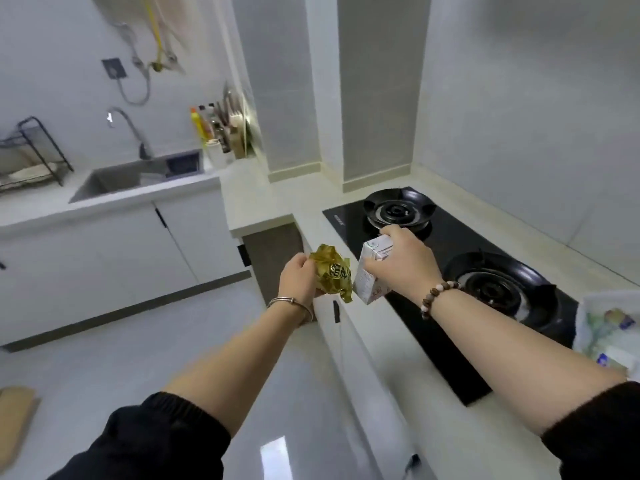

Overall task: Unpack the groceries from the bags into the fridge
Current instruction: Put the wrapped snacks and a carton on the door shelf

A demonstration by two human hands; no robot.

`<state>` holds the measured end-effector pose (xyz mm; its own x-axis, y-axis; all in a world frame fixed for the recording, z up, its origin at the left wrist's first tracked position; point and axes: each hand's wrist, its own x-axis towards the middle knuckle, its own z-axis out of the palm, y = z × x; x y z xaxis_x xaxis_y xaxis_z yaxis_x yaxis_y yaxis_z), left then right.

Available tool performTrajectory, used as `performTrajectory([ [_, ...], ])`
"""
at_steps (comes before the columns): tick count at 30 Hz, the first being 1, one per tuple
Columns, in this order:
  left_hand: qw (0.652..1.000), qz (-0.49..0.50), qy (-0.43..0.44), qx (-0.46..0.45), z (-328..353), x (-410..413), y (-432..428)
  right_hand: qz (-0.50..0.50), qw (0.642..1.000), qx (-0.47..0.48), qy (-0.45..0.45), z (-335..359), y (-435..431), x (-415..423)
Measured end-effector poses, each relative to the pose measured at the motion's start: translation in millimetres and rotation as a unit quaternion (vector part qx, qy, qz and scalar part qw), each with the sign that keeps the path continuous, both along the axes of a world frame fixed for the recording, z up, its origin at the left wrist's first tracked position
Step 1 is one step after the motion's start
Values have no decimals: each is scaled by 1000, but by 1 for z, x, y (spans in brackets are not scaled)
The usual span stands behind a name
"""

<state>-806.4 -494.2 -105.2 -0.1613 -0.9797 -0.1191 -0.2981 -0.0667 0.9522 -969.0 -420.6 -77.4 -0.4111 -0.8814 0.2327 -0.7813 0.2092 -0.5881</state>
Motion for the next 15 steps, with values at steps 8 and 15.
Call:
performTrajectory([
  [8, 988, 117, -43, -88, 54, 192, -15, 176, 982, -51, 33, 45, -62, 178],
  [15, 945, 214, -133, -208, 110, 379, 12, 289, 950, -114, 22, 87, -75, 364],
])
